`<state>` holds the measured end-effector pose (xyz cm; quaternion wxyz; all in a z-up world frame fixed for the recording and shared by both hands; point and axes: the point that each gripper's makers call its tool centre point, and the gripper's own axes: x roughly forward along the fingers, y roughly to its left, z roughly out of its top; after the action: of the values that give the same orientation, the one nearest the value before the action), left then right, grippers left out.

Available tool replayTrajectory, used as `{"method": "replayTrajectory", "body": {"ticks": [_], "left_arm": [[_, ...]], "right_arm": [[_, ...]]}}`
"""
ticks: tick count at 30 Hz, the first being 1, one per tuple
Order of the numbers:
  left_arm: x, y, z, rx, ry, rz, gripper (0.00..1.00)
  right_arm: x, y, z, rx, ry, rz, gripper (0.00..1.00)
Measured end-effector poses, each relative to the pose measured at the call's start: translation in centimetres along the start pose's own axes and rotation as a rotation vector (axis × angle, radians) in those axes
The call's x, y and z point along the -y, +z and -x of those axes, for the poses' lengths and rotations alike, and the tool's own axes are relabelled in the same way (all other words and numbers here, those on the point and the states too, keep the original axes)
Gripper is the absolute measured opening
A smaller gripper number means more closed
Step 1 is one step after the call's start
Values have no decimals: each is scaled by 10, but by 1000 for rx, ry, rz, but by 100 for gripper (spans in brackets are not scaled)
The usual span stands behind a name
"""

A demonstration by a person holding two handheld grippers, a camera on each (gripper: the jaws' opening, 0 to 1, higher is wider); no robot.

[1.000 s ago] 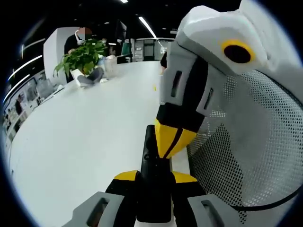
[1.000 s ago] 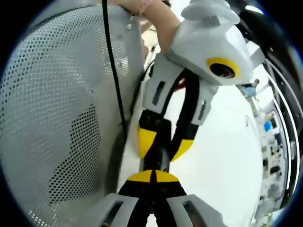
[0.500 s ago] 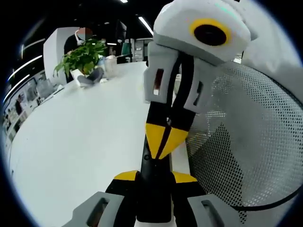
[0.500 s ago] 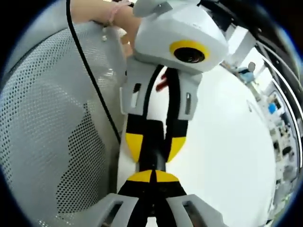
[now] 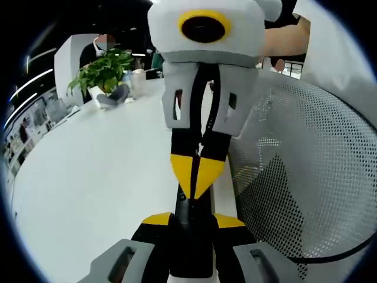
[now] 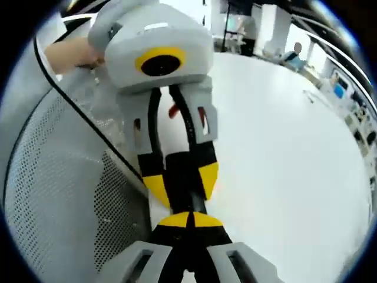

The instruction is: Press the specified remote control buttons in sequence, fully releasing each button before pressing the next.

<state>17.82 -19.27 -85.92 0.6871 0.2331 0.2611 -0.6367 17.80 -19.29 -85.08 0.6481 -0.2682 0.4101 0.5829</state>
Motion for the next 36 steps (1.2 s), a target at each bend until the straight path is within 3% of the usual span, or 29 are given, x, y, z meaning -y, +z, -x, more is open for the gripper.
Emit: {"method": "replayTrajectory", "body": {"ticks": [18,29,34,36], "left_arm": [[-1,-1,-1,-3,3,-2,25],[0,0,-1,-7,1,-6,25],[0,0,-1,-8,1,-8,25],[0,0,-1,-8,2,-7,25]], "right_arm": [[13,0,-5,-98,80,31,0],[15,-1,-6,-168,169,-112,0],[13,-1,-6,-188,144,-113,0],[14,-1,-6,-204,97,-30,0]]}}
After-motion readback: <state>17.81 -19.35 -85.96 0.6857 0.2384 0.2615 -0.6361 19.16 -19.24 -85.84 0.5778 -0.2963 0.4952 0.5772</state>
